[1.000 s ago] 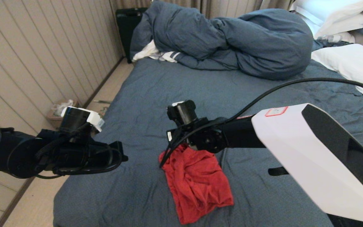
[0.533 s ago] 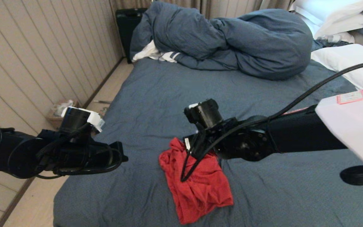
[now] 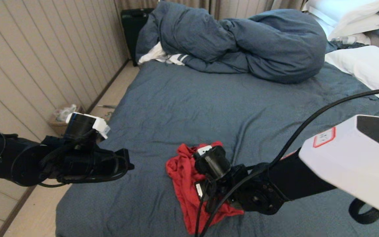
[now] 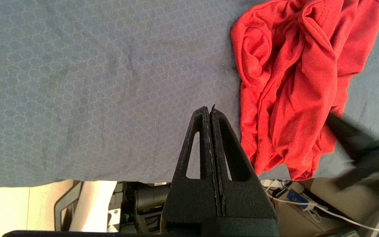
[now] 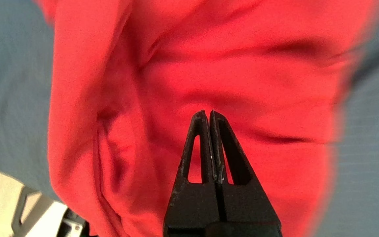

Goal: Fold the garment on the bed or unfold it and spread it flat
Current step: Fold the red T-shirt

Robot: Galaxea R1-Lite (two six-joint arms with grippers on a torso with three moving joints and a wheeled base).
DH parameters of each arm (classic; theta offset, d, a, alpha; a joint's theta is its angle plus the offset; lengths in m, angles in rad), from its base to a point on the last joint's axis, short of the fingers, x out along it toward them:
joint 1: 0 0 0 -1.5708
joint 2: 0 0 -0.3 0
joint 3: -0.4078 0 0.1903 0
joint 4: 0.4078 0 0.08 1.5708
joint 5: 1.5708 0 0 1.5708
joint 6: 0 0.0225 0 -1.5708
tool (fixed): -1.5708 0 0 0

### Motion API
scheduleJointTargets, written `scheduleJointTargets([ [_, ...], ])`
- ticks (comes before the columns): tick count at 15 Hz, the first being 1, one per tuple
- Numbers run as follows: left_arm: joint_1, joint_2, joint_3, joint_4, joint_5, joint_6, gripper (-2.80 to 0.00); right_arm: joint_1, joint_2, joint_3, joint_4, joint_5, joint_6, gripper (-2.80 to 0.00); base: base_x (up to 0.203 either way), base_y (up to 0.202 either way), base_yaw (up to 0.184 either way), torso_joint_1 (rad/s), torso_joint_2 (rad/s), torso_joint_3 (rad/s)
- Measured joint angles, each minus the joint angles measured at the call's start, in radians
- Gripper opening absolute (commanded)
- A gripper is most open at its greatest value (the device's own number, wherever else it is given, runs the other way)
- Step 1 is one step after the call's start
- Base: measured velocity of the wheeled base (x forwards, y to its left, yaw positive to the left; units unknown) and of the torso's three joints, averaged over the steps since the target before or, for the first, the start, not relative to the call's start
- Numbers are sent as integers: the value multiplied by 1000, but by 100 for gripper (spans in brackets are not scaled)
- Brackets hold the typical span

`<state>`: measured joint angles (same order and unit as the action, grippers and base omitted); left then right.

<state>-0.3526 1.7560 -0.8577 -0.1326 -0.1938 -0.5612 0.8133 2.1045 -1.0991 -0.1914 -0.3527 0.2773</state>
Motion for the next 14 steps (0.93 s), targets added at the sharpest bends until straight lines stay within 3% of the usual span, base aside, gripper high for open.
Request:
scheduleJointTargets([
  [8, -1, 1, 2, 0, 4, 0, -280, 173, 38, 104, -35, 1, 8, -280, 0, 0, 0, 0, 0, 0],
  [14, 0, 1, 3, 0, 7, 0, -280, 180, 8, 48, -43, 1, -2, -280, 0, 0, 0, 0, 0, 0],
])
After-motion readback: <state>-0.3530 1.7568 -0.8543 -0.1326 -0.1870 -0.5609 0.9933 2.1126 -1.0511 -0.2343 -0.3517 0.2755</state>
